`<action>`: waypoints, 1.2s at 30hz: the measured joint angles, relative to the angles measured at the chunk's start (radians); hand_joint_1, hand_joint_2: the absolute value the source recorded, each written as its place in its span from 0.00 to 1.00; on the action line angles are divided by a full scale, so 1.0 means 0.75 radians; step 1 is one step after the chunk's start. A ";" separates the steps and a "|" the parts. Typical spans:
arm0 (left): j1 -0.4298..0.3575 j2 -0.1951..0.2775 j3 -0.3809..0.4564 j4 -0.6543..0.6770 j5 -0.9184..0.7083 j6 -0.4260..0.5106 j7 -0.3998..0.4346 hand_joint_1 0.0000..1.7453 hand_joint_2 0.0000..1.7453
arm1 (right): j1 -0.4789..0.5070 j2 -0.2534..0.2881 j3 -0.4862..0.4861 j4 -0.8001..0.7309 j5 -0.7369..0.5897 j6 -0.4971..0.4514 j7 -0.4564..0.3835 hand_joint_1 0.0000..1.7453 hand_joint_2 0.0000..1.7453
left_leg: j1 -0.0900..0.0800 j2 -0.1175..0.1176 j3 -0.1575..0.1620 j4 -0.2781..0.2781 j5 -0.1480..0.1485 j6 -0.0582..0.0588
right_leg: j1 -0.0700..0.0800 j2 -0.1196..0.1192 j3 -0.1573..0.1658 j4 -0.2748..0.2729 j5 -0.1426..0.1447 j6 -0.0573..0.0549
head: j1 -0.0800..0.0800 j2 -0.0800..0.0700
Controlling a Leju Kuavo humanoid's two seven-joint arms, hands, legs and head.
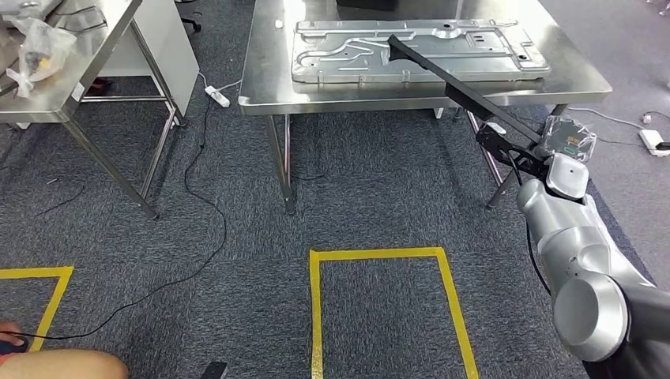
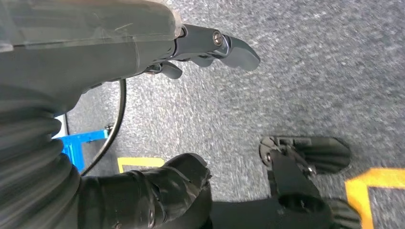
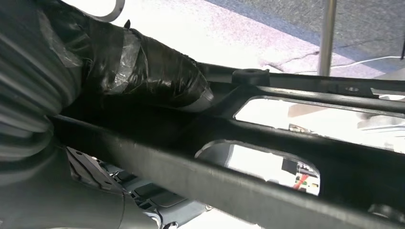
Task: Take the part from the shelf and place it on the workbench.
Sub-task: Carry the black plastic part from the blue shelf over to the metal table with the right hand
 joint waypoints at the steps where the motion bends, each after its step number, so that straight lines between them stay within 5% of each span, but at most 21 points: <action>1: 0.000 0.000 0.000 0.000 0.000 0.000 0.000 0.00 1.00 | 0.000 -0.001 0.000 0.000 0.000 0.000 0.002 1.00 1.00 | 0.003 0.003 0.005 -0.012 0.007 0.007 | 0.001 -0.006 -0.005 0.011 -0.010 0.006 | 0.002 0.000; 6: -0.003 -0.002 0.000 0.000 -0.001 -0.002 -0.001 0.00 1.00 | 0.004 -0.004 0.000 0.001 -0.001 -0.001 0.005 1.00 1.00 | 0.008 0.008 0.012 -0.032 0.022 0.022 | 0.002 -0.034 -0.136 0.299 -0.162 0.021 | 0.009 0.000; 11: 0.000 -0.002 0.000 0.000 -0.001 -0.003 -0.001 0.00 1.00 | 0.010 -0.005 0.000 0.003 0.000 -0.001 0.009 1.00 1.00 | 0.008 0.008 0.012 -0.029 0.021 0.021 | -0.001 -0.036 -0.162 0.351 -0.163 0.025 | 0.009 0.000; 15: -0.001 -0.003 0.000 0.000 0.000 -0.006 -0.004 0.00 1.00 | 0.012 -0.009 0.000 0.004 0.000 -0.005 0.015 1.00 1.00 | 0.005 0.010 0.001 0.008 -0.002 -0.007 | 0.003 -0.051 -0.003 0.027 -0.008 0.013 | 0.009 0.000; 19: 0.001 -0.003 0.001 0.000 0.000 -0.009 -0.004 0.00 1.00 | 0.014 -0.010 0.000 0.004 0.000 -0.010 0.017 1.00 1.00 | 0.005 0.011 -0.023 0.051 -0.036 -0.032 | -0.001 -0.049 0.004 0.002 -0.005 -0.021 | 0.009 0.000; 22: 0.001 -0.003 0.001 0.000 0.001 -0.014 -0.007 0.00 1.00 | 0.014 -0.010 0.000 0.004 0.000 -0.011 0.014 1.00 1.00 | 0.010 0.010 -0.127 0.283 -0.149 -0.046 | -0.001 -0.047 0.006 -0.001 -0.008 -0.040 | 0.009 0.000; 24: 0.003 -0.003 0.001 0.000 0.001 -0.019 -0.012 0.00 1.00 | 0.016 -0.010 0.000 0.004 0.000 -0.012 0.010 1.00 1.00 | 0.012 0.010 -0.184 0.393 -0.170 -0.046 | 0.001 -0.044 0.009 -0.001 -0.014 -0.042 | 0.009 0.000; 25: 0.004 -0.003 0.001 0.000 0.001 -0.020 -0.013 0.00 1.00 | 0.017 -0.010 0.000 0.004 0.000 -0.012 0.007 1.00 1.00 | 0.011 0.010 -0.178 0.377 -0.145 -0.042 | 0.003 -0.041 0.013 -0.001 -0.016 -0.042 | 0.009 0.000; 27: 0.003 -0.003 0.001 0.000 0.001 -0.020 -0.018 0.00 1.00 | 0.018 -0.010 0.000 0.004 0.000 -0.013 0.003 1.00 1.00 | 0.006 0.009 -0.097 0.205 -0.053 -0.021 | 0.007 -0.036 0.026 -0.002 -0.023 -0.038 | 0.009 0.000; 29: -0.002 -0.002 0.000 0.000 0.001 -0.020 -0.021 0.00 1.00 | 0.017 -0.010 0.000 0.004 0.000 -0.016 0.002 1.00 1.00 | -0.002 0.010 -0.014 0.046 -0.009 0.002 | 0.011 -0.034 0.036 -0.006 -0.028 -0.028 | 0.009 0.000; 33: 0.000 -0.002 0.000 0.000 0.000 -0.020 -0.021 0.00 1.00 | 0.020 -0.014 0.000 0.003 0.000 -0.021 0.003 1.00 1.00 | -0.004 0.013 0.036 -0.034 -0.007 0.022 | 0.009 -0.036 0.045 0.002 -0.014 0.001 | 0.010 0.000; 36: -0.002 -0.003 0.000 0.000 -0.001 -0.016 -0.018 0.00 1.00 | 0.019 -0.018 0.000 0.003 0.000 -0.024 -0.004 1.00 1.00 | 0.002 0.015 0.068 -0.053 -0.002 0.031 | 0.006 -0.042 -0.021 0.135 -0.087 0.013 | 0.012 0.000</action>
